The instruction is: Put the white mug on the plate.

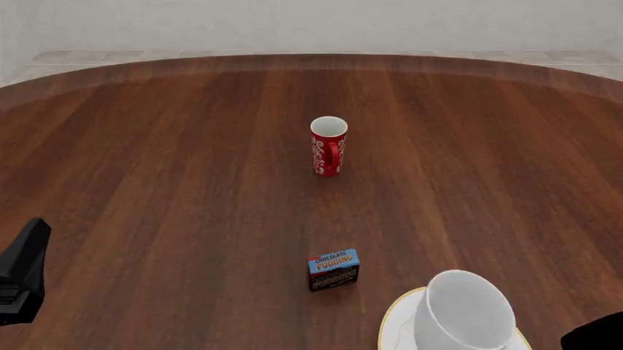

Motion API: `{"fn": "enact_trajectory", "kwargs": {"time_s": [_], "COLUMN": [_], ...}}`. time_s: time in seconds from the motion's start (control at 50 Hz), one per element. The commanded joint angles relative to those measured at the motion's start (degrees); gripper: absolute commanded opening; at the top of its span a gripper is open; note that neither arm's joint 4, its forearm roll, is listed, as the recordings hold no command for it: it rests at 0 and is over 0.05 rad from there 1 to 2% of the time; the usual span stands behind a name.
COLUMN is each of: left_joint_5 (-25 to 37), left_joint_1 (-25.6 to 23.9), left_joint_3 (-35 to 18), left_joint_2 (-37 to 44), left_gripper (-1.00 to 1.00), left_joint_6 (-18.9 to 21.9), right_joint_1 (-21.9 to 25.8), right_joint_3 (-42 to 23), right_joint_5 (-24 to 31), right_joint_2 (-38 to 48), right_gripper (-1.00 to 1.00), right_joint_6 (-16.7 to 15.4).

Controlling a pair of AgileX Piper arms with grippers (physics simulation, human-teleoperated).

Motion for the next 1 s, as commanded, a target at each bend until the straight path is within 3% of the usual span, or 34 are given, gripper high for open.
{"fn": "enact_trajectory", "kwargs": {"time_s": [0.02,0.36,0.44,1.0], "left_joint_5": [0.0,0.0,0.0,0.0], "left_joint_1": [-0.01,0.01,0.0,-0.01], "left_joint_3": [0.0,0.0,0.0,0.0], "left_joint_2": [0.0,0.0,0.0,0.0], "left_gripper": [1.0,1.0,1.0,1.0], "left_joint_6": [0.02,0.0,0.0,0.0], "right_joint_1": [-0.37,-2.84,-1.97,-6.12], "right_joint_3": [-1.54,-12.34,-15.27,-23.89], "right_joint_5": [4.01,20.93,24.02,24.39], "right_joint_2": [-2.23,-10.23,-10.73,-7.88], "right_gripper": [1.0,1.0,1.0,1.0], "right_joint_6": [-0.47,-3.37,-2.42,-7.1]}}
